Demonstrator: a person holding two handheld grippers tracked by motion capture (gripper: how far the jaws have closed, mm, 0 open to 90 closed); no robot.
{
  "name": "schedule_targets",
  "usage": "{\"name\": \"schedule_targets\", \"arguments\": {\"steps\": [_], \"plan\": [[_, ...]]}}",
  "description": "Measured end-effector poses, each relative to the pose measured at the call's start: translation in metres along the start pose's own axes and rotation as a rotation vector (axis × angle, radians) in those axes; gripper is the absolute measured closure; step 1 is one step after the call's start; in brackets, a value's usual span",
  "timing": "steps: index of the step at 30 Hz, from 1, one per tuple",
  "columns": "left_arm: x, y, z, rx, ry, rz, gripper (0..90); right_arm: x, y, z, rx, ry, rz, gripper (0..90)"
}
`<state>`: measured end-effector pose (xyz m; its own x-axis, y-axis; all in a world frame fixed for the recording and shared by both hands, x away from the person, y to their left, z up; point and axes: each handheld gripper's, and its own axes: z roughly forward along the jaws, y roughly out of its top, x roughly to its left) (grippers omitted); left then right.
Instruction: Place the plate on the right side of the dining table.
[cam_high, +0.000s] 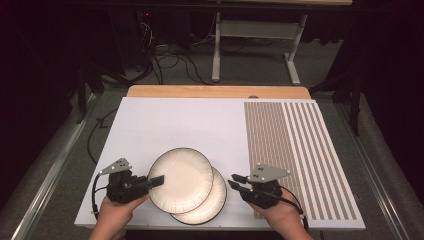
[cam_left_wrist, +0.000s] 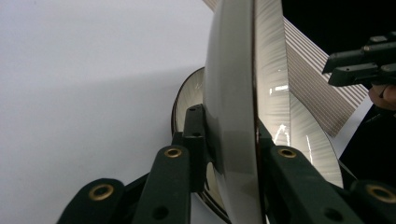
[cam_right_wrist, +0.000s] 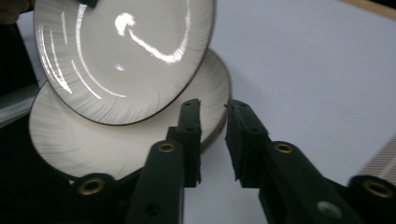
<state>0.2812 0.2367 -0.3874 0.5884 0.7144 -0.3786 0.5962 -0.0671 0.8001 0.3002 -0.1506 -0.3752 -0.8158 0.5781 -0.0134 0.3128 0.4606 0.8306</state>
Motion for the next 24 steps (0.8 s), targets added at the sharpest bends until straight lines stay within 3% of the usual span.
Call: {"name": "schedule_targets", "arguments": {"steps": [5,9,17,21,24], "plan": [[-0.003,0.0,-0.001,-0.023,-0.006,0.027,79.4,-0.017,-0.006,-0.02,-0.061,-0.061,0.044,52.5],[-0.004,0.001,-0.002,-0.042,-0.001,0.048,80.0,-0.028,-0.012,-0.034,-0.097,-0.104,0.072,44.7],[-0.008,0.005,-0.009,-0.103,0.082,0.135,80.3,-0.036,-0.018,-0.045,-0.125,-0.136,0.089,33.6],[-0.013,0.007,-0.011,-0.141,0.135,0.202,80.4,-0.038,-0.02,-0.048,-0.141,-0.165,0.093,21.1],[-0.014,0.006,-0.013,-0.157,0.142,0.224,80.4,-0.039,-0.02,-0.051,-0.152,-0.162,0.123,17.5]]}}
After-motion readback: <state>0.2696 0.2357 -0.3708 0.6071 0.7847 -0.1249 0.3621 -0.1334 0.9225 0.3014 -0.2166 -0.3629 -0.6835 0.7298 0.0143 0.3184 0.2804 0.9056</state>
